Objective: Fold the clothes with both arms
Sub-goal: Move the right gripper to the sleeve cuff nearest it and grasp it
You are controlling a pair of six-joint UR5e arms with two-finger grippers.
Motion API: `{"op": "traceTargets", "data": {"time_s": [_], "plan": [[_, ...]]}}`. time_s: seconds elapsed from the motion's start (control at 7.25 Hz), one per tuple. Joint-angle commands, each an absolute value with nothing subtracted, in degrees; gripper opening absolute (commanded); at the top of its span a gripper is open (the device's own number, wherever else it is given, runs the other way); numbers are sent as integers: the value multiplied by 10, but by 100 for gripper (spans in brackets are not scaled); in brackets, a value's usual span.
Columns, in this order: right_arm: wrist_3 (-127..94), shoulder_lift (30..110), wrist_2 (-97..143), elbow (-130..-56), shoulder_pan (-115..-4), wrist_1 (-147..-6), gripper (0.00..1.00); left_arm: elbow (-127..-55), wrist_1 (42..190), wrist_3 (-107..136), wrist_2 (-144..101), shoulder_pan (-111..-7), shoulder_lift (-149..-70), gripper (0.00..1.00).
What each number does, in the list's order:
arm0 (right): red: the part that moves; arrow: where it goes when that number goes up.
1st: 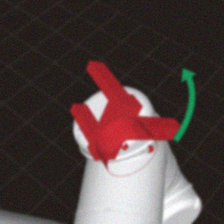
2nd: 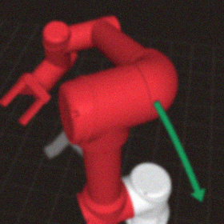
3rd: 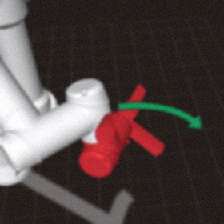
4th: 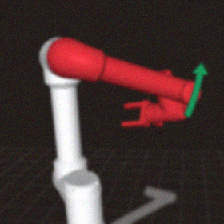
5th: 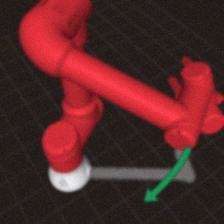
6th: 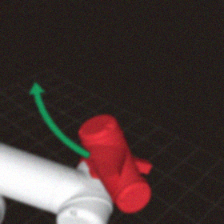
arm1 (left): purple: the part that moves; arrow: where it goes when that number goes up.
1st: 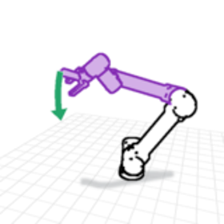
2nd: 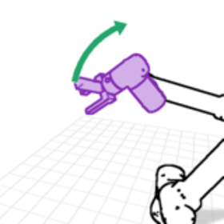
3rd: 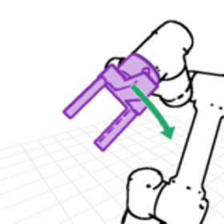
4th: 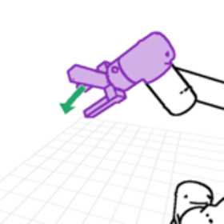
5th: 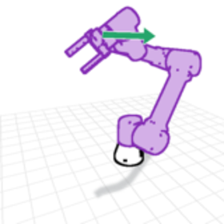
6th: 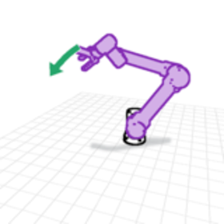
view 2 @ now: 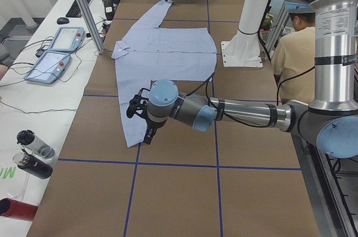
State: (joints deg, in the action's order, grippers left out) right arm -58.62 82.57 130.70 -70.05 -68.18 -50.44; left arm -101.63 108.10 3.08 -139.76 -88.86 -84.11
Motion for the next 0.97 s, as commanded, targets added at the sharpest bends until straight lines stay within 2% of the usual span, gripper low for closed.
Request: {"op": "traceTargets", "data": {"time_s": [0.0,0.28,0.41,0.69,0.83], "plan": [[-585,824,1307,-691,-682,-504,66,-1017,1081,31,-1397,-889,-841,100],[-585,824,1307,-689,-681,-505,63,-1019,1081,31,-1397,-889,-841,100],[-587,824,1307,-689,-681,-505,53,-1022,1081,31,-1397,-889,-841,100],[-591,821,1306,-689,-681,-506,0,-1024,1081,31,-1397,-889,-838,100],[-585,821,1307,-684,-681,-505,0,-1024,1081,31,-1397,-889,-838,100]]}}
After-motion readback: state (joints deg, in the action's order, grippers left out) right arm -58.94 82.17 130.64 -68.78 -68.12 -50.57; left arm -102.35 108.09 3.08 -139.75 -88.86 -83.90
